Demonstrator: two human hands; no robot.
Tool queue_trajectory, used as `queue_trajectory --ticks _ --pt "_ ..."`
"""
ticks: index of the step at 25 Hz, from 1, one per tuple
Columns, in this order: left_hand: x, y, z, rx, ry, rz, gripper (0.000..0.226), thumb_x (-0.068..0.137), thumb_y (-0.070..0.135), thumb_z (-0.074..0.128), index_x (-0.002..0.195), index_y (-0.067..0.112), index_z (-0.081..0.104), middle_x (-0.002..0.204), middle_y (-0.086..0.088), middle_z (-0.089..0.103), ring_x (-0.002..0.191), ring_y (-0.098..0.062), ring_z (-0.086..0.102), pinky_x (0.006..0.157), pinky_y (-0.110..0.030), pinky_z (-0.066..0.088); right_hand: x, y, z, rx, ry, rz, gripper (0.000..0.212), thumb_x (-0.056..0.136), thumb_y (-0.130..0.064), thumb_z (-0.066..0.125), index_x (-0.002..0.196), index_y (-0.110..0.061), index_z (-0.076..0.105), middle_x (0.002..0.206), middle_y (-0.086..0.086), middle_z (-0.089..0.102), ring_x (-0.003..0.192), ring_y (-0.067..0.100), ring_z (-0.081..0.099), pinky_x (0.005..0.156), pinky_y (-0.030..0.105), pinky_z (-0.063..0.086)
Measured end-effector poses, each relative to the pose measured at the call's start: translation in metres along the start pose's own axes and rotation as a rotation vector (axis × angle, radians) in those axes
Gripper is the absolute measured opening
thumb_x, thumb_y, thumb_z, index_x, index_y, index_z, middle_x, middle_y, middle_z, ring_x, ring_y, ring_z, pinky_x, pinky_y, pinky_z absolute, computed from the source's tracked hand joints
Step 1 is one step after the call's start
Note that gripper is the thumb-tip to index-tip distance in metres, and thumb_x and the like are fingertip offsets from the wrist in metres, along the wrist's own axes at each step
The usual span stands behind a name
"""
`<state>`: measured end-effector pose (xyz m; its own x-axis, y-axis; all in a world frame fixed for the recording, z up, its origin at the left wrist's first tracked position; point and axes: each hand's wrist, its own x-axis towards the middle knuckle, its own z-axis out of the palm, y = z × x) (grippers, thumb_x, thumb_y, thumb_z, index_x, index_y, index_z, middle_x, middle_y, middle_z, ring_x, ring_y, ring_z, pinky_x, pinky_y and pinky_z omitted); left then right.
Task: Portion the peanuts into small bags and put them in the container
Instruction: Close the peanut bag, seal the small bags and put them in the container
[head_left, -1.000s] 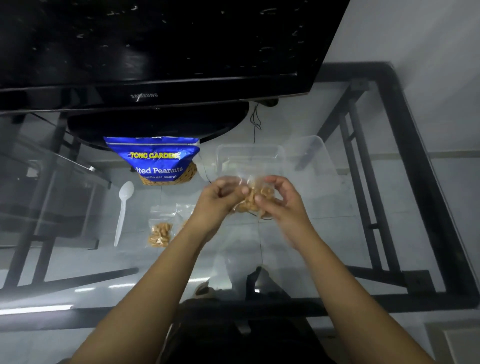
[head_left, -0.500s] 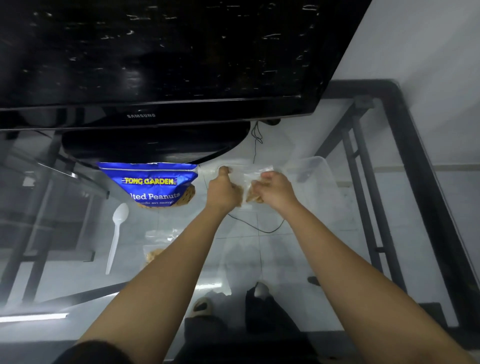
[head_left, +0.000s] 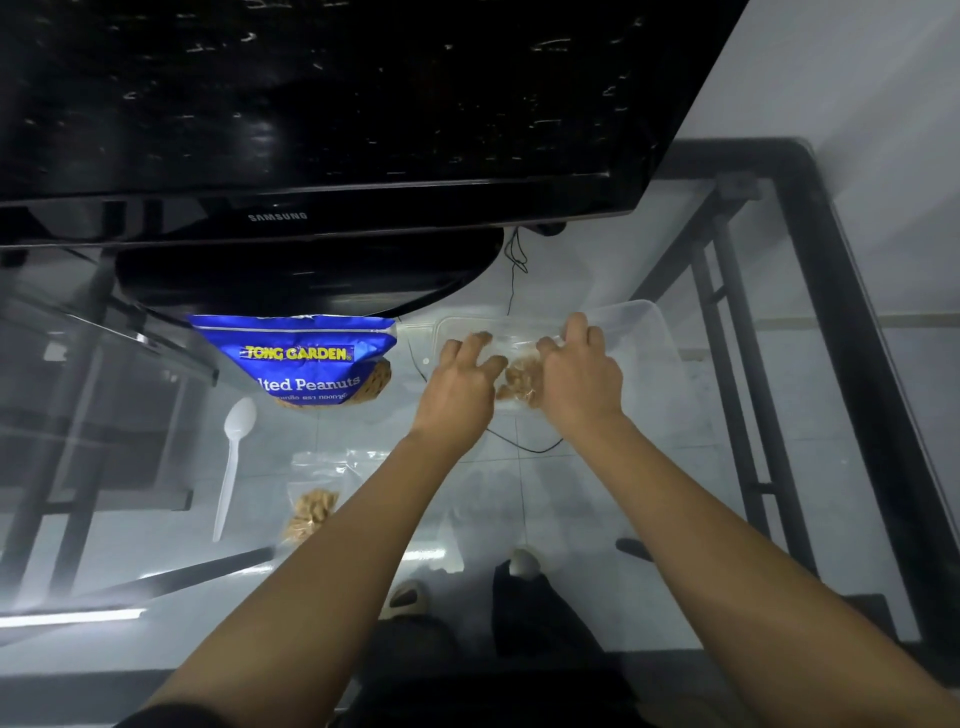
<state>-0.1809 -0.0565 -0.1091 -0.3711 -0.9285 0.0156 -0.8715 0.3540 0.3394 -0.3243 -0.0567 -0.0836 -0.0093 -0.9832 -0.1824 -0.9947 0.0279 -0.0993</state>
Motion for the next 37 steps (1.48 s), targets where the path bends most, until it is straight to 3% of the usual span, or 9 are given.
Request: queue_trajectory --ticks 4,9,13,18,22,26,30,34,37 --pt "0.002 -0.005 0.000 -0.074 -0.205 0.079 0.031 0.093 0.011 0.048 0.120 0.010 0.062 0.130 -0.016 0.057 0.116 -0.032 0.051 0.104 -0.032 0.033 0.000 0.014 0.000 -0.186 -0.089 -0.089 0.024 0.089 -0.025 0.053 0.111 -0.025 0.065 0.114 -0.001 0.057 0.111 0.024 0.042 0.085 0.035 0.032" --pt "0.004 -0.008 -0.001 0.074 -0.243 0.101 0.031 0.091 0.017 0.036 0.091 0.005 0.064 0.094 -0.011 0.068 0.089 -0.025 0.054 0.096 -0.032 0.037 0.000 0.016 0.006 -0.221 -0.044 -0.076 0.019 0.087 -0.022 0.058 0.104 -0.021 0.066 0.109 -0.001 0.061 0.108 0.024 0.044 0.084 0.035 0.030" --pt "0.001 -0.010 -0.002 -0.034 -0.180 0.095 0.040 0.092 0.009 0.042 0.130 0.017 0.053 0.142 -0.006 0.048 0.113 -0.028 0.045 0.100 -0.030 0.035 -0.005 0.022 0.009 0.009 0.013 -0.221 0.027 0.088 -0.017 0.052 0.112 -0.018 0.065 0.122 -0.001 0.059 0.117 0.023 0.046 0.096 0.036 0.028" --pt "0.011 -0.012 -0.006 0.003 -0.378 0.071 0.044 0.093 0.005 0.039 0.129 0.023 0.054 0.139 0.002 0.051 0.128 -0.027 0.033 0.104 -0.030 0.035 -0.006 0.026 0.015 0.029 -0.072 -0.214 0.028 0.093 -0.026 0.047 0.115 -0.022 0.064 0.124 -0.004 0.060 0.123 0.018 0.043 0.101 0.036 0.024" --pt "0.000 -0.011 -0.018 -0.054 -0.248 0.107 0.044 0.092 0.005 0.042 0.134 0.015 0.050 0.143 -0.006 0.047 0.130 -0.027 0.038 0.108 -0.029 0.030 -0.011 0.018 0.010 0.150 0.044 -0.261 0.025 0.091 -0.019 0.051 0.109 -0.014 0.066 0.116 0.003 0.063 0.109 0.026 0.053 0.093 0.035 0.035" --pt "-0.060 -0.029 -0.039 -0.173 -0.026 0.084 0.041 0.082 0.007 0.047 0.121 0.005 0.060 0.126 -0.015 0.061 0.113 -0.029 0.061 0.095 -0.033 0.047 -0.055 -0.027 0.016 0.459 0.146 -0.325 0.025 0.090 -0.011 0.053 0.112 -0.007 0.063 0.105 0.012 0.064 0.093 0.029 0.061 0.079 0.035 0.049" --pt "-0.148 -0.071 -0.037 -0.112 0.088 -0.171 0.038 0.083 0.019 0.043 0.104 0.001 0.069 0.103 -0.020 0.070 0.088 -0.037 0.066 0.076 -0.038 0.055 -0.110 -0.089 0.053 0.560 -0.058 -0.301 0.028 0.090 -0.018 0.055 0.115 -0.008 0.058 0.115 0.012 0.051 0.100 0.027 0.057 0.089 0.033 0.048" --pt "-0.193 -0.098 -0.030 -0.117 0.108 -0.517 0.023 0.087 0.014 0.056 0.103 0.005 0.070 0.104 -0.025 0.061 0.087 -0.041 0.060 0.078 -0.044 0.055 -0.139 -0.143 0.072 0.663 -0.170 -0.108 0.033 0.088 -0.027 0.059 0.116 -0.010 0.050 0.116 0.010 0.042 0.101 0.022 0.051 0.080 0.020 0.038" --pt "-0.198 -0.096 -0.027 -0.279 0.057 -0.601 0.026 0.087 0.008 0.060 0.112 0.010 0.067 0.112 -0.022 0.056 0.089 -0.033 0.061 0.083 -0.026 0.047 -0.136 -0.158 0.075 0.762 -0.166 0.031 0.029 0.085 -0.020 0.065 0.108 -0.010 0.050 0.115 0.010 0.041 0.095 0.024 0.056 0.082 0.023 0.046"
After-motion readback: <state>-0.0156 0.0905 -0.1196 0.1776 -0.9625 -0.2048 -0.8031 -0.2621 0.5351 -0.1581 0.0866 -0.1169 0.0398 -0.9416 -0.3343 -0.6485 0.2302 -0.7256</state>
